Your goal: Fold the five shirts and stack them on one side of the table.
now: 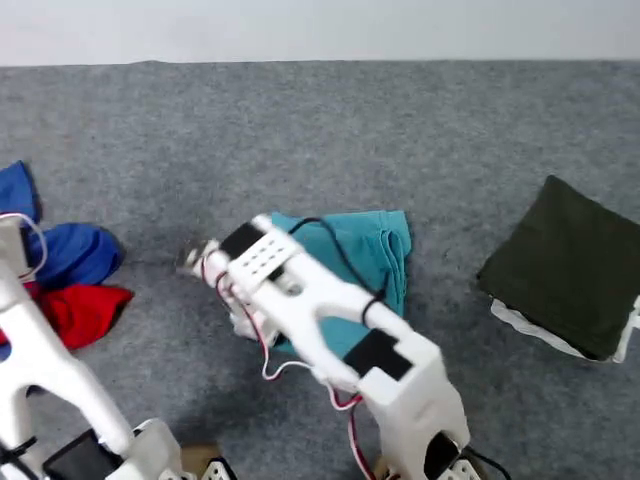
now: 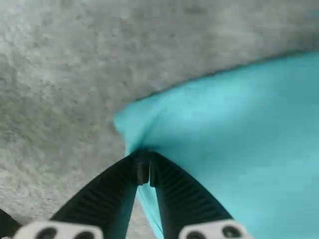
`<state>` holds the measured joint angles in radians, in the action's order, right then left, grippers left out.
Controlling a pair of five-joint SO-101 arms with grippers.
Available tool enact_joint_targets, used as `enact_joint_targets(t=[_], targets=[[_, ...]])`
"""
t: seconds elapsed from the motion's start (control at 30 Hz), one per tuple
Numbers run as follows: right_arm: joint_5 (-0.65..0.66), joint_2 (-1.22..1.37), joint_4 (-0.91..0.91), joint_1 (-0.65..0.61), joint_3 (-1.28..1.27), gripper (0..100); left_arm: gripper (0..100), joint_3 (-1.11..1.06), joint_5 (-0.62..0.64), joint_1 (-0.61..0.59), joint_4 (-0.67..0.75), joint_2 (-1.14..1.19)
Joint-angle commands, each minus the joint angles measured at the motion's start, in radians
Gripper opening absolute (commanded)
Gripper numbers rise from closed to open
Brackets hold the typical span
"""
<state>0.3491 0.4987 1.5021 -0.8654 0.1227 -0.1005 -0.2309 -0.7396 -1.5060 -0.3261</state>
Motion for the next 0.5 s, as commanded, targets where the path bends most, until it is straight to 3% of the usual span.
enact_joint_targets(t=[0.0, 0.23, 0.47], targets=[[-0.005, 0.015, 0.030, -0.064, 0.051, 1.0, 1, 0.031, -0.006, -0.035, 0.018, -0.037], [-0.002, -0.097, 0.044, -0.039, 0.095, 1.0, 1, 0.031, -0.006, -0.048, 0.021, -0.037], [-0.008, -0.122, 0.113, 0.130, 0.210, 0.9, 1, 0.031, -0.006, -0.048, 0.021, -0.037]])
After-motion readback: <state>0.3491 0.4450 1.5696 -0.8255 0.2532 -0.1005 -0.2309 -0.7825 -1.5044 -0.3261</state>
